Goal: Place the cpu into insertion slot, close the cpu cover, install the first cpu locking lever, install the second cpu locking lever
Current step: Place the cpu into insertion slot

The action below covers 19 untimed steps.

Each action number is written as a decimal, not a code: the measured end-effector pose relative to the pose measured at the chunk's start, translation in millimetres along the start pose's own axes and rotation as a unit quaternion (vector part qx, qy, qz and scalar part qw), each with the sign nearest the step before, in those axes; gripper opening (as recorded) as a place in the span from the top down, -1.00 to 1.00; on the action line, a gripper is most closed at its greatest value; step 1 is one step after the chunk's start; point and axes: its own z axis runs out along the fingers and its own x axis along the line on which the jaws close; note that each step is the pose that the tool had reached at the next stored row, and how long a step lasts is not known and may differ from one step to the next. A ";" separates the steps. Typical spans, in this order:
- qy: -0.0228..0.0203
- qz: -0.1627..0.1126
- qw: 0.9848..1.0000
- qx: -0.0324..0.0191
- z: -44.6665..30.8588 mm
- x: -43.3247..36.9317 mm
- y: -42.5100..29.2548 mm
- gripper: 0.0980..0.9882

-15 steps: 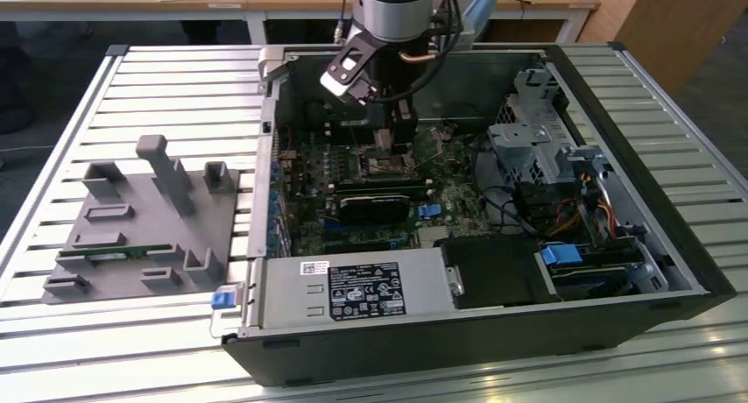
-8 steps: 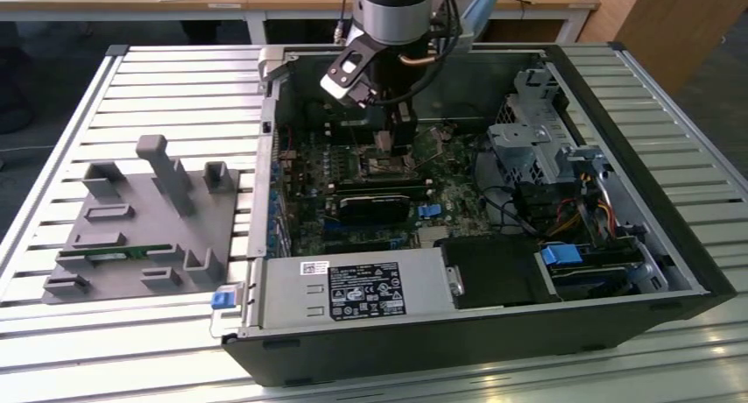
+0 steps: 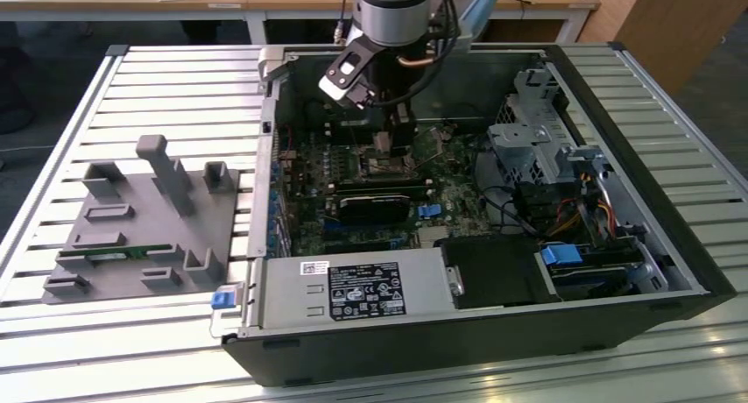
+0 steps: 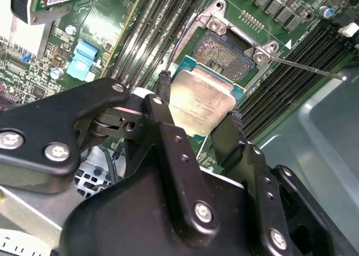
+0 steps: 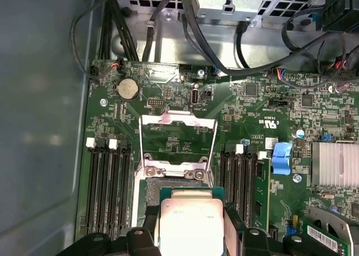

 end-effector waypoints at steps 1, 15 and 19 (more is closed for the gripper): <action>0.000 0.000 1.000 0.000 0.3 0.0 -0.1 0.00; 0.000 0.000 1.000 0.000 3.4 0.1 -1.4 0.00; 0.000 0.000 1.000 0.000 4.2 0.1 -2.0 0.00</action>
